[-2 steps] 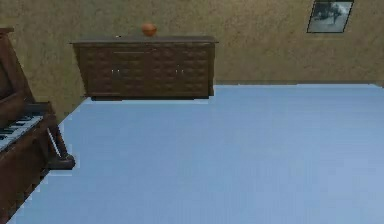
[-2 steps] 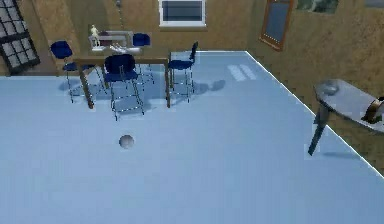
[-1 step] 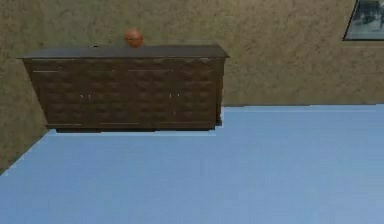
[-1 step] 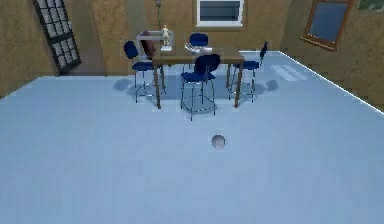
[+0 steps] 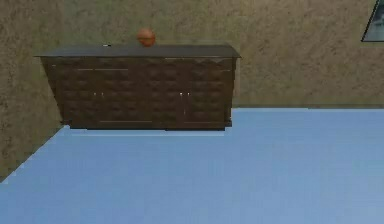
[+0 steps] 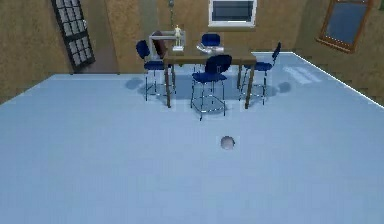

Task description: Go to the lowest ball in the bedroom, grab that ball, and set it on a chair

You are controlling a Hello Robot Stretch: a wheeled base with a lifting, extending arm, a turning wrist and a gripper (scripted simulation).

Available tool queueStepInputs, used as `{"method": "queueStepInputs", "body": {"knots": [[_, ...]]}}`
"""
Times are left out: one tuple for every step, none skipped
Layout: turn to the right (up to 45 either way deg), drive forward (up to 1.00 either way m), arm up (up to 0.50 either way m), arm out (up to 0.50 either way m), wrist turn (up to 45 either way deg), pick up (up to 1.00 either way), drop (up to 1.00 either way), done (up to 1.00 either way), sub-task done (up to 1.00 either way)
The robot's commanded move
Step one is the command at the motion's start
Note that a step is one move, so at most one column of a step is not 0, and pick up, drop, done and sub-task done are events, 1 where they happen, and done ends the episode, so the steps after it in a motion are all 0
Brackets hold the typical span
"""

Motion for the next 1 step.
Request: {"method": "queueStepInputs", "body": {"knots": [[0.0,1.00,0.00,0.00,0.0,0.00,0.00,0.00,0.00]]}}
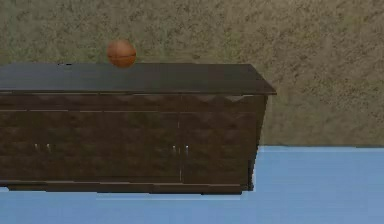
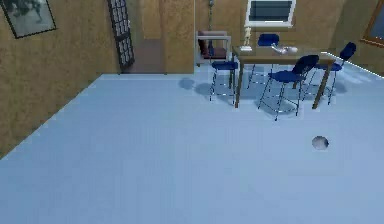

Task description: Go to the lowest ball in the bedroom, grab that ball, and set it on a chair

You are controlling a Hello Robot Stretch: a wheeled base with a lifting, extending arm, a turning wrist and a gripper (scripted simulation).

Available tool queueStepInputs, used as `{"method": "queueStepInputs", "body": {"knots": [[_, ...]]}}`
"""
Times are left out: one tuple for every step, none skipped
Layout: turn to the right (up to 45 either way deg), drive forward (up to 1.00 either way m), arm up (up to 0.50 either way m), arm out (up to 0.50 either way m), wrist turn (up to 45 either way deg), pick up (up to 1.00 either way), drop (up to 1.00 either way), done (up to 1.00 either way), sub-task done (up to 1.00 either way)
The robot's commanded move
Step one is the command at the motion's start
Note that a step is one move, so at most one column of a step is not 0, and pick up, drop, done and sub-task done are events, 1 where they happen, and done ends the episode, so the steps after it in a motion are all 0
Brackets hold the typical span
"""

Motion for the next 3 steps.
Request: {"method": "queueStepInputs", "body": {"knots": [[0.0,0.60,0.00,0.00,0.0,0.00,0.00,0.00,0.00],[45.0,0.00,0.00,0.00,0.0,0.00,0.00,0.00,0.00],[45.0,0.00,0.00,0.00,0.0,0.00,0.00,0.00,0.00]]}}
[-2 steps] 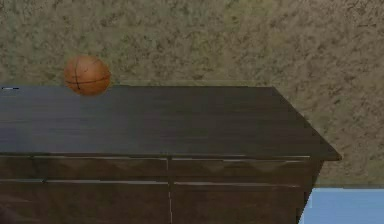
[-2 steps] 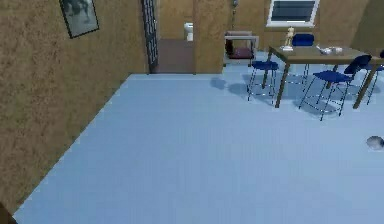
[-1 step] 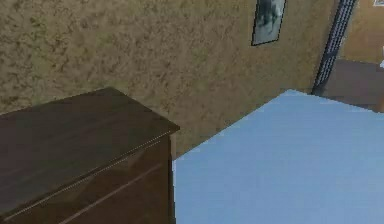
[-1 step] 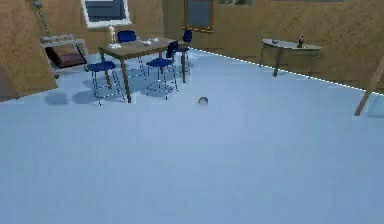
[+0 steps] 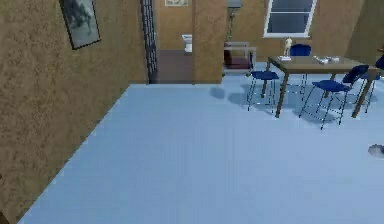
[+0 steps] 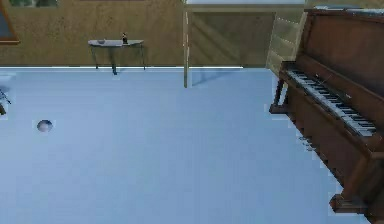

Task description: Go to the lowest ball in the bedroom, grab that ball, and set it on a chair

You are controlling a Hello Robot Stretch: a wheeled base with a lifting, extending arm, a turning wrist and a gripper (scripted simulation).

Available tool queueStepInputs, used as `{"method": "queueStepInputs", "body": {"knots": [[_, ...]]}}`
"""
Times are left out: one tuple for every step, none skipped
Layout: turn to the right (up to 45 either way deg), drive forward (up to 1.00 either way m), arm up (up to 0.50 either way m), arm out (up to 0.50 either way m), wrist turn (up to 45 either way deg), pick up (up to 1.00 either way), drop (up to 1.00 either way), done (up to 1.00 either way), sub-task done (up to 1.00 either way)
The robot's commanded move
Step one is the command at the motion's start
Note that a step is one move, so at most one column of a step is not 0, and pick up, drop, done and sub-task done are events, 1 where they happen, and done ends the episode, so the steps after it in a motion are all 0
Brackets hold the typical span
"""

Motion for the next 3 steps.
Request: {"method": "queueStepInputs", "body": {"knots": [[45.0,0.00,0.00,0.00,0.0,0.00,0.00,0.00,0.00],[9.0,0.00,0.00,0.00,0.0,0.00,0.00,0.00,0.00],[0.0,1.00,0.00,0.00,0.0,0.00,0.00,0.00,0.00]]}}
